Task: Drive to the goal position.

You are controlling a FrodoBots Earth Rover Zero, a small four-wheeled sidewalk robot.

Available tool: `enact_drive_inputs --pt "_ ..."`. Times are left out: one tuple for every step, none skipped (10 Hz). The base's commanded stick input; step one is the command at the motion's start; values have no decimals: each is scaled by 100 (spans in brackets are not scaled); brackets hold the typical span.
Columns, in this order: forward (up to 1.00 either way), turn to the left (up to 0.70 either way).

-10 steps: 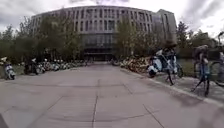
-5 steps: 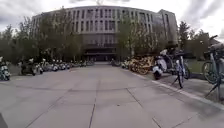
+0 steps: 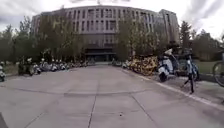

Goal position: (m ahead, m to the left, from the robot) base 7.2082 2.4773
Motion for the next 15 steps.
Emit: enact_drive_inputs --pt "70 1" --pt "70 1" --pt "70 1" --pt "70 1" --pt "70 1" --pt "70 1" --pt "70 1" --pt "70 1" --pt "70 1" --pt "70 1" --pt "70 1" --pt "70 1" --pt "70 1" --pt "70 1" --pt "70 1"
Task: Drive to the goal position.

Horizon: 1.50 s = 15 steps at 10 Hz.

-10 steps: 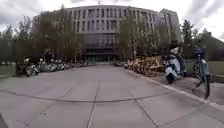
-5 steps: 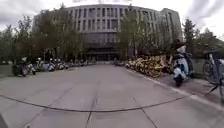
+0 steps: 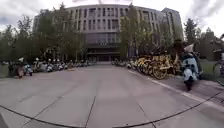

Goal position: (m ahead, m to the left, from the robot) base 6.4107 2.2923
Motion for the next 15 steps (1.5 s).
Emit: enact_drive_inputs --pt "70 1" --pt "70 1" --pt "70 1" --pt "70 1" --pt "70 1" --pt "70 1" --pt "70 1" --pt "70 1" --pt "70 1" --pt "70 1" --pt "70 1" --pt "70 1" --pt "70 1" --pt "70 1" --pt "70 1"
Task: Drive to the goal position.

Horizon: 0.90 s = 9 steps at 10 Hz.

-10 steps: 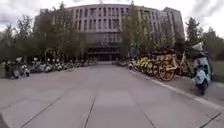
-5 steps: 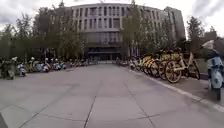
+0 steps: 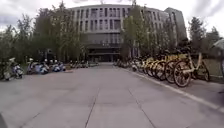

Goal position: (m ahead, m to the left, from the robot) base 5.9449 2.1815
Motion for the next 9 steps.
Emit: enact_drive_inputs --pt "70 1" --pt "70 1" --pt "70 1" --pt "70 1" --pt "70 1" --pt "70 1" --pt "70 1" --pt "70 1" --pt "70 1"
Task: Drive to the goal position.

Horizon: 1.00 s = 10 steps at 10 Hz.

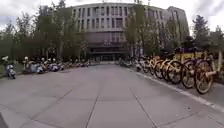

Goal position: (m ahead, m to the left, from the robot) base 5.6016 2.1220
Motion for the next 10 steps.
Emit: enact_drive_inputs --pt "70 1" --pt "70 1" --pt "70 1" --pt "70 1" --pt "70 1" --pt "70 1" --pt "70 1" --pt "70 1" --pt "70 1" --pt "70 1"
